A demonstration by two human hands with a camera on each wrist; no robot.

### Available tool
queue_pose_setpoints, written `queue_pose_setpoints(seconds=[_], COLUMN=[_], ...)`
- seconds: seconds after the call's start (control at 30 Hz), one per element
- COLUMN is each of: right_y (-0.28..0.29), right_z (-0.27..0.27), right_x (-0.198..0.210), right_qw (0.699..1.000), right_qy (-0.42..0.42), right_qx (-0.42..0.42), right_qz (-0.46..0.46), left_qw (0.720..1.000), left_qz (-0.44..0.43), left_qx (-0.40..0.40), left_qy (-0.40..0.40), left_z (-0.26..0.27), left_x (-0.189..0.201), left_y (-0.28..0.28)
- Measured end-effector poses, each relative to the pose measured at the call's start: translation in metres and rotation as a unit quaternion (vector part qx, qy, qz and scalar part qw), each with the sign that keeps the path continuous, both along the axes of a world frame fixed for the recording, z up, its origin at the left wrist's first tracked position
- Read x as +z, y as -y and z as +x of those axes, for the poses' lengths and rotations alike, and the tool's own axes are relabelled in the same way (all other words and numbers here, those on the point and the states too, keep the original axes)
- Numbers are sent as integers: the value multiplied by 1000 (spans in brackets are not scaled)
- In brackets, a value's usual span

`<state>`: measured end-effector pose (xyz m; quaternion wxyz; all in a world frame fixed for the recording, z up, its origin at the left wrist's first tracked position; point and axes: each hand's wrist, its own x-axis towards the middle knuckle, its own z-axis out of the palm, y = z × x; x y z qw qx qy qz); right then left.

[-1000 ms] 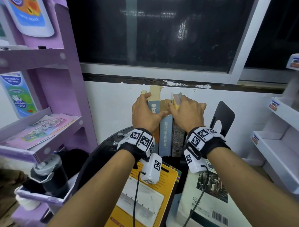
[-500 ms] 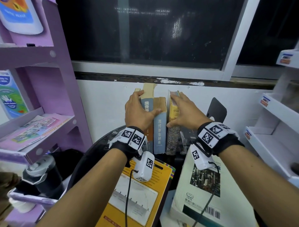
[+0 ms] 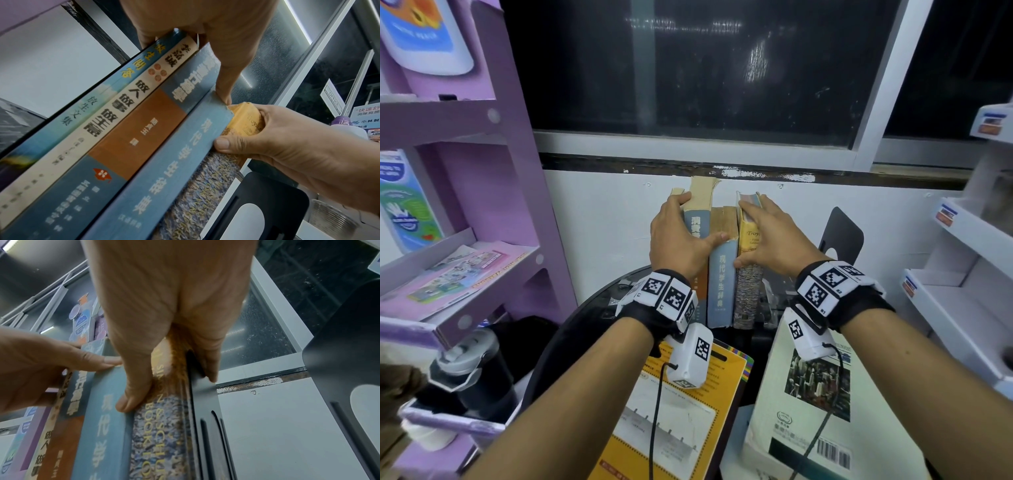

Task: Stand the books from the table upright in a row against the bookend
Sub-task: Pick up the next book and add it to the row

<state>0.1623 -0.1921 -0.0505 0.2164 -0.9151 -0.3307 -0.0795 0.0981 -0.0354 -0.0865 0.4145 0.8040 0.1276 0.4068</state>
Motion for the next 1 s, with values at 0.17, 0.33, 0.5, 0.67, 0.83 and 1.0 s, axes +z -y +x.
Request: queue_pose_setpoints(seconds=[0.17,0.33,0.5,0.67,0.83,1.0], right_y=[-2,0,1,2,5,15], right_z=[0,-2,-6,-10,-13,-26], right_x=[0,-1,0,5,7,10], right_qw=[1000,1000,1000,999,998,998], right_qy=[-8,-16,-20,-35,-48,-48], right_qx=[5,7,6,1,-2,25], right_qz=[-10,0,4,31,32,22], left_qw=[1000,1000,999,997,994,988], left_qz=[5,20,35,50,43,7], left_qx=[7,5,-2,-21,-58,-106], left_qy=[-5,-16,-31,-63,-87,-113], left_z=[-1,-3,-7,-13,-19,-25], left_x=[1,1,3,9,13,20], left_y=[1,1,1,-3,-6,-10])
